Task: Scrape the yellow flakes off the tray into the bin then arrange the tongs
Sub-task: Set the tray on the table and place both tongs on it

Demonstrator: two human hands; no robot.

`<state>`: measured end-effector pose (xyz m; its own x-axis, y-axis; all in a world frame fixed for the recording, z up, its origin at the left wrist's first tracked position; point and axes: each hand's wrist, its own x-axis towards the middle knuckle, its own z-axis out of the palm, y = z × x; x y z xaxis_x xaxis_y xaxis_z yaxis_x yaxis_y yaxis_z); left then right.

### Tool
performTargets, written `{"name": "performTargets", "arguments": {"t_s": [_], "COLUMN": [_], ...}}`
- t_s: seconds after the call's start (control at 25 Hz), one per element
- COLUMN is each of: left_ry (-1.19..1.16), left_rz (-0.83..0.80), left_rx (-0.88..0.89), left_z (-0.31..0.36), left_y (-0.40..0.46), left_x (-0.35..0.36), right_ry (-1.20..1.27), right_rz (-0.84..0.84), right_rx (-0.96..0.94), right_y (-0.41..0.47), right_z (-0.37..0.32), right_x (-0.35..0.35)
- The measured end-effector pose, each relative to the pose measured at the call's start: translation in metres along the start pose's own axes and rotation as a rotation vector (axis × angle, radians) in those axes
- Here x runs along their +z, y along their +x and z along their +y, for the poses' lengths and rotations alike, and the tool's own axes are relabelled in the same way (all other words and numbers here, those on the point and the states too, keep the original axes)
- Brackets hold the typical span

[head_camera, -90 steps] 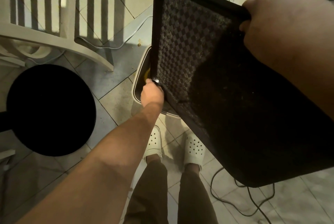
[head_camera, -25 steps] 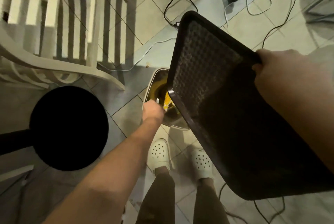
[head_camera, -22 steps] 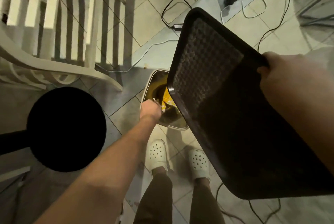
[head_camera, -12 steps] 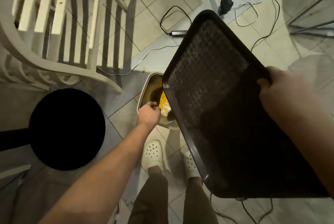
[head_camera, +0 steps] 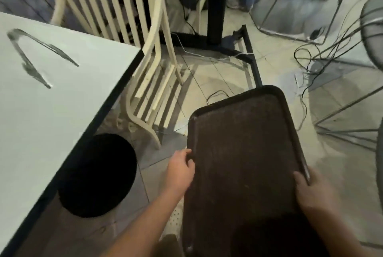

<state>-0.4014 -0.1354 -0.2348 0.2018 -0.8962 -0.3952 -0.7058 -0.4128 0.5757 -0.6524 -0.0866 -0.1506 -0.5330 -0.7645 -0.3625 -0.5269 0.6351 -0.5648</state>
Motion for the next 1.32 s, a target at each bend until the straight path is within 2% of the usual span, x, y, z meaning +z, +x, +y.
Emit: {"name": "performTargets", "arguments": {"t_s": [0.12, 0.36, 0.48, 0.6, 0.8, 1.08, 1.24, 1.32], "left_ry": [0.011, 0.025, 0.013, -0.007, -0.172, -0.336, -0.5, -0.678], "left_rz": [0.064, 0.231, 0.363, 0.482, 0.64, 0.713, 0.898, 0.901], "left_rx": [0.128, 0.272, 0.288, 0.186, -0.052, -0.357, -0.551, -0.643], "left_z": [0.025, 0.057, 0.06, 0.047, -0.003, -0.119, -0.176, -0.195], "left_y": [-0.037, -0.092, -0.11, -0.122, -0.147, -0.166, -0.192, -0.203], "left_x": [-0.053, -0.155, -0.201, -0.242, -0.309, -0.406, -0.448, -0.453], "right_ry": [0.18, 0.191, 0.24, 0.298, 0.396, 0.255, 0.316, 0.316], "right_rz": [0.024, 0.069, 0.025, -0.073, -0.293, -0.407, -0.462, -0.507], "right_rx": [0.037, -0.073, -0.126, -0.123, -0.147, -0.354, -0.358, -0.347], "right_y": [-0.023, -0.061, -0.069, -0.079, -0.122, -0.197, -0.243, -0.269], "right_z": [-0.032, -0.094, -0.126, -0.164, -0.24, -0.349, -0.396, -0.413], "right_x": [-0.033, -0.085, -0.099, -0.09, -0.05, 0.041, 0.113, 0.15]}}
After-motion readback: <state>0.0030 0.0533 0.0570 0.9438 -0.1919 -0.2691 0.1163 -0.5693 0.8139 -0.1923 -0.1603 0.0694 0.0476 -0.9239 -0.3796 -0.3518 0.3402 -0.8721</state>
